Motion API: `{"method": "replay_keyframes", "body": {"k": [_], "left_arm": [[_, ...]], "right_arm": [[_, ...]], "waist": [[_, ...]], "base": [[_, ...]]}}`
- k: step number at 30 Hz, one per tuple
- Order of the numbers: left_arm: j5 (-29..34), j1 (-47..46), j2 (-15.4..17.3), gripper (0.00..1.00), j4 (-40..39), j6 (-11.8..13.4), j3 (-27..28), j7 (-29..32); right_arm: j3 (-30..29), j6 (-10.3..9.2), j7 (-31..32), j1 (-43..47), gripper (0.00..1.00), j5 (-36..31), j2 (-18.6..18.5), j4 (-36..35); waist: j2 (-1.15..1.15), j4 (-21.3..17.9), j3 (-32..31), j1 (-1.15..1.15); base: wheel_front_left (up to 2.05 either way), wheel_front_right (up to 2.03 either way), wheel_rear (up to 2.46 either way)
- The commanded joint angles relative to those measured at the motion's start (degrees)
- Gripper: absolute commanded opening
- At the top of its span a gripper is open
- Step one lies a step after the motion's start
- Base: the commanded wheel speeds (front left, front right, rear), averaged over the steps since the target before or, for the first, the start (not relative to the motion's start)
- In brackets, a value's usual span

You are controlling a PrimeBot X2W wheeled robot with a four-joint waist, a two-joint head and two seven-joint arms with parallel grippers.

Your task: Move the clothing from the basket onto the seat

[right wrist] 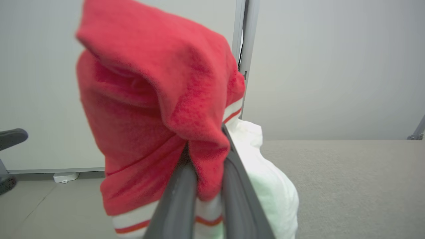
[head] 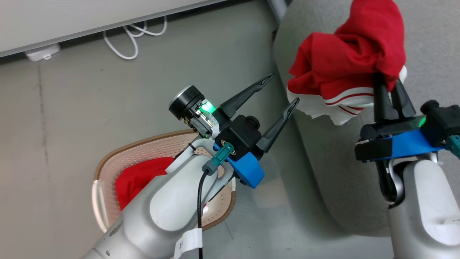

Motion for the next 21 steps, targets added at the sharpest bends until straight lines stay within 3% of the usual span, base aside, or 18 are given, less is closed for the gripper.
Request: {"method": "replay_keyframes", "body": {"k": [1, 10, 21], "left_arm": [[0.15, 0.55, 0.24, 1.00, 0.21, -0.19, -0.32, -0.15], [-0.14, 1.06, 0.25, 1.00, 0.99, -0.62, -2.42, -0.16], [-0.20, 0.37, 0.50, 1.00, 0.67, -0.75, -2.39, -0.16]], "right_arm": [[-0.81, 0.01, -0.26, 0.94, 0.00, 0.59, -0.07, -0.71], [-5.79, 0.01, -0.26, 4.94, 0.00, 1.02, 0.00, -3.61], [-7.08, 0.01, -0.26, 4.71, 0.00, 1.74, 0.12, -6.34]], "waist": [[0.00, -2.13, 0.82, -0.01], [0.00, -6.94, 1.12, -0.01], [0.00, -8.77, 1.89, -0.01]], "base": [[0.00, 0.00, 0.00], [0.00, 0.00, 0.00], [0.00, 0.00, 0.00]]}}
